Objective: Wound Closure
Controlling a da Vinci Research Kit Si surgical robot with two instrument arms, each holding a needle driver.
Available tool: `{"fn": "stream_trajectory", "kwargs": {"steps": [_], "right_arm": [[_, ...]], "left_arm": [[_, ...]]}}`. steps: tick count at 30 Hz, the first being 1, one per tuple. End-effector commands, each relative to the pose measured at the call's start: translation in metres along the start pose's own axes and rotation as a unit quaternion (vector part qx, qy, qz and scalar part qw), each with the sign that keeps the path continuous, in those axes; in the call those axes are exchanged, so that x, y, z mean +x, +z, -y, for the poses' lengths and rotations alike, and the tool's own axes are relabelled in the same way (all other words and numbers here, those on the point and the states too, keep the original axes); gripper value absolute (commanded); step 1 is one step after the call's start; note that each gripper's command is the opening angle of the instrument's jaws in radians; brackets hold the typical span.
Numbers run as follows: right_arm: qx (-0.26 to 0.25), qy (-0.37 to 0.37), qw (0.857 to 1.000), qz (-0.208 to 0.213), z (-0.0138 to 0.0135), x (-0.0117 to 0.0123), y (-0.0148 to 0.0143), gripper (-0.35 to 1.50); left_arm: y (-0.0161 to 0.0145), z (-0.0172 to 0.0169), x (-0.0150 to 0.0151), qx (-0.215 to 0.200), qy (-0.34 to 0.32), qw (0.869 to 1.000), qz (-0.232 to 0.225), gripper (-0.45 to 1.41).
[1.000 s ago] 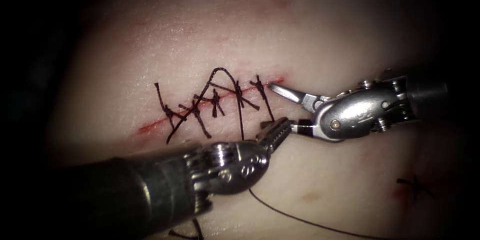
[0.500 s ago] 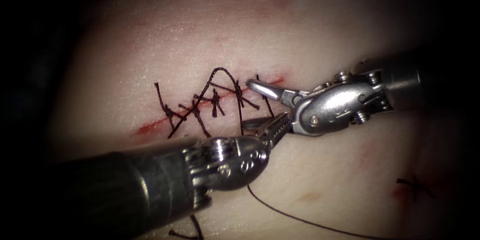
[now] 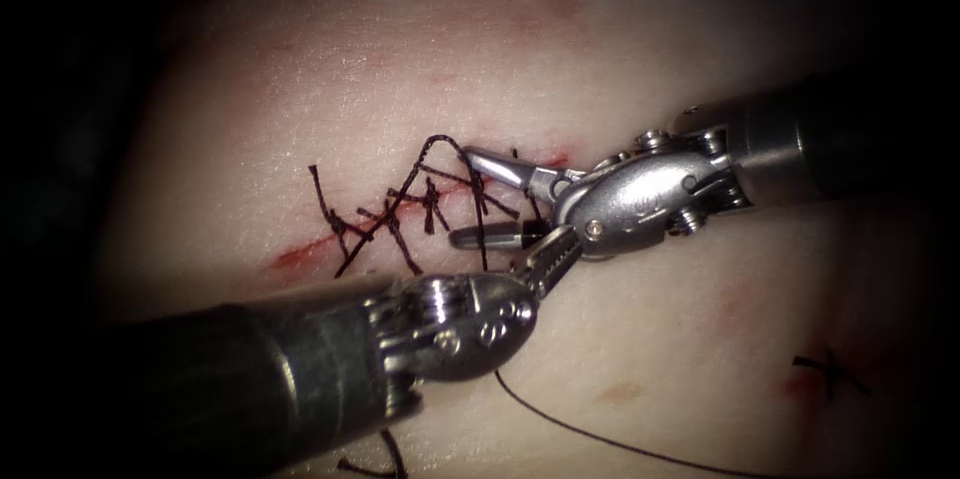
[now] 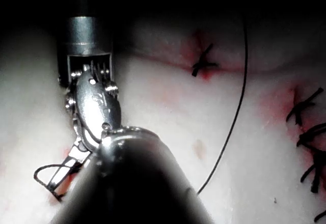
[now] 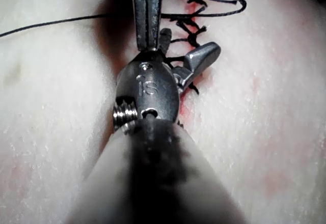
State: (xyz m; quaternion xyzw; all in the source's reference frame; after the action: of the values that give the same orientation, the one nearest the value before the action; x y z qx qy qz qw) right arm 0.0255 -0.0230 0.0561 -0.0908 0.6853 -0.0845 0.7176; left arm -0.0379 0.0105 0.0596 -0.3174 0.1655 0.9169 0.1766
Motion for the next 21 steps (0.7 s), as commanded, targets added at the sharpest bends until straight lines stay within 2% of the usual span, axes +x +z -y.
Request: {"fn": "stream_trajectory", "kwargs": {"steps": [1, 3, 5, 6, 7, 8, 18, 19, 20, 21], "right_arm": [[0.000, 0.000, 1.000, 0.000, 0.0006, -0.0003, 0.0008, 0.66], [-0.001, 0.000, 1.000, 0.000, 0.0006, -0.0003, 0.0011, 0.64], [0.000, -0.001, 1.000, -0.001, 0.0007, -0.0004, 0.0012, 0.52], [0.000, -0.001, 1.000, -0.002, 0.0007, -0.0004, 0.0012, 0.34], [0.001, -0.002, 1.000, -0.004, 0.0007, -0.0004, 0.0011, -0.20], [0.001, -0.002, 1.000, -0.006, 0.0008, -0.0005, 0.0010, -0.35], [0.000, -0.011, 1.000, 0.004, 0.0009, -0.0003, 0.0005, -0.35], [-0.001, -0.011, 1.000, 0.006, 0.0009, -0.0002, 0.0004, -0.21], [-0.004, -0.002, 1.000, 0.014, 0.0008, -0.0001, 0.0003, 0.47], [-0.005, 0.011, 1.000, 0.019, 0.0008, 0.0000, 0.0002, 0.96]], "left_arm": [[0.0006, -0.0001, 0.0001, 0.000, 0.001, 1.000, -0.001, -0.33], [0.0006, -0.0002, 0.0001, 0.000, 0.001, 1.000, -0.001, -0.33], [0.0006, -0.0003, 0.0001, 0.000, 0.001, 1.000, -0.002, -0.33], [0.0006, -0.0004, 0.0001, 0.000, 0.001, 1.000, -0.002, -0.33], [0.0006, -0.0004, 0.0001, 0.000, 0.002, 1.000, -0.003, -0.35], [0.0006, -0.0005, 0.0001, 0.000, 0.002, 1.000, -0.003, -0.35], [0.0005, -0.0006, 0.0000, -0.001, 0.003, 1.000, -0.005, -0.35], [0.0004, -0.0007, 0.0000, -0.001, 0.003, 1.000, -0.006, -0.35], [0.0003, -0.0007, 0.0000, -0.003, 0.004, 1.000, -0.009, -0.35], [0.0001, -0.0009, 0.0000, -0.004, 0.004, 1.000, -0.011, -0.35]]}}
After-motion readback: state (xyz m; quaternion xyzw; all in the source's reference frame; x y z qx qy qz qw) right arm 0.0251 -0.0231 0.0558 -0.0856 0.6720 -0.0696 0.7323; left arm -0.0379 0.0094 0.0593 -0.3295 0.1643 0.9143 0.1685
